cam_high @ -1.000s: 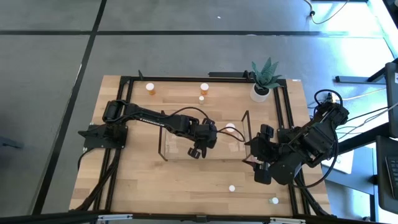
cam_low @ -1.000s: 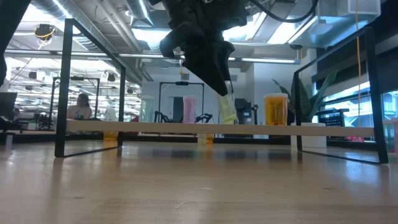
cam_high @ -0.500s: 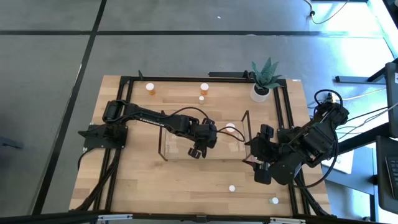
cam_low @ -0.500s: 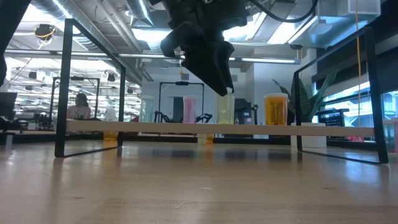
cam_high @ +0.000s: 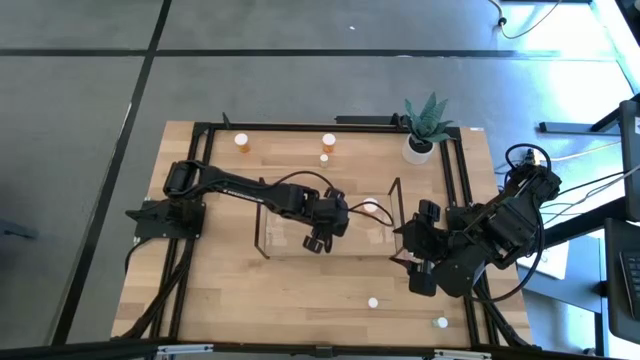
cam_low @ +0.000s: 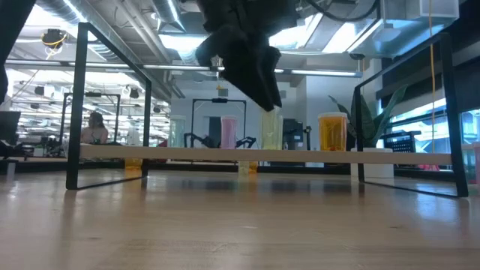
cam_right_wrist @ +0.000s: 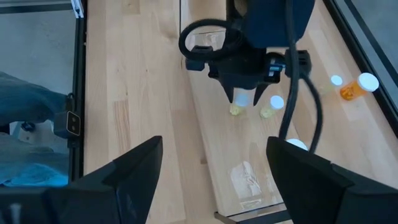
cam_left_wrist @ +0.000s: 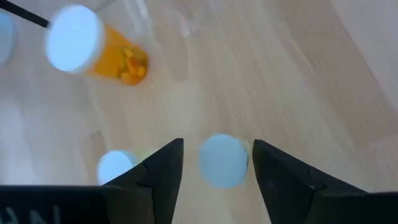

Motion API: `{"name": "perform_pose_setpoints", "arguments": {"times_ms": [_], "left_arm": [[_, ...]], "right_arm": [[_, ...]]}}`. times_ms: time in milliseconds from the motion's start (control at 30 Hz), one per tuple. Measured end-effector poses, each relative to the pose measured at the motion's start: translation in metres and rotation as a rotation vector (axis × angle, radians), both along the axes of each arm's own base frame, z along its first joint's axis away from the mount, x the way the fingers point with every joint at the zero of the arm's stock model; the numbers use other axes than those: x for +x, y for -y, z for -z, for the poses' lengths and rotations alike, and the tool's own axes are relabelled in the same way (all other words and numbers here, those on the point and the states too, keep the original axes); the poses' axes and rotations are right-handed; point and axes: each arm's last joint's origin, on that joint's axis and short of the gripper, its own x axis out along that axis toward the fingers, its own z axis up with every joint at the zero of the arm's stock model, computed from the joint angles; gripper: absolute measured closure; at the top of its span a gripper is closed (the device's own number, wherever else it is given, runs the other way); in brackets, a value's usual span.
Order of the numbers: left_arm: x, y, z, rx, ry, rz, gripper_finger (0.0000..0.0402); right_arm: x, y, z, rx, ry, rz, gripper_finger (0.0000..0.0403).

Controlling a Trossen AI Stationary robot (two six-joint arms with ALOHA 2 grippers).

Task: Pick and place medicine bottles onto shelf by color
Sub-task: Put the bottom pink pill bottle on the shelf aligned with the other pink pill bottle

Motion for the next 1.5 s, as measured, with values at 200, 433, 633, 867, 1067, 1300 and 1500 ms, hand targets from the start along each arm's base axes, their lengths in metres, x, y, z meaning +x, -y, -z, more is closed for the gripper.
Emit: {"name": "perform_pose_setpoints", "arguments": {"times_ms": [200, 433, 633, 867, 1067, 1300, 1500], "left_arm": [[-0.005, 0.008, -0.021, 0.043, 0.043, -0.006, 0.0216], [-0.021, 0.04, -0.055, 0.025, 0.065, -0.012, 0.0216], [-0.058, 0.081, -0.075, -0.024, 0.02, 0.018, 0.0216], [-0.103, 0.124, -0.091, -0.098, -0.032, -0.015, 0.0216], [-0.133, 0.154, -0.1, -0.151, -0.023, -0.018, 0.0216], [-0.158, 0.176, -0.108, -0.167, 0.038, -0.056, 0.0216], [-0.172, 0.188, -0.108, -0.149, 0.058, -0.084, 0.0216]], "right_arm": [[0.001, -0.001, 0.0, 0.006, 0.008, -0.001, 0.0114], [0.002, -0.002, -0.001, 0.033, 0.011, -0.008, 0.0114], [0.002, -0.003, -0.001, 0.042, 0.011, -0.013, 0.0114], [0.003, -0.003, -0.002, 0.048, 0.017, -0.015, 0.0114], [0.003, -0.003, -0.002, 0.001, 0.018, -0.07, 0.0114], [0.008, -0.009, -0.005, 0.076, 0.034, -0.135, 0.0114], [0.018, -0.027, 0.007, 0.133, -0.014, -0.177, 0.0114]]}}
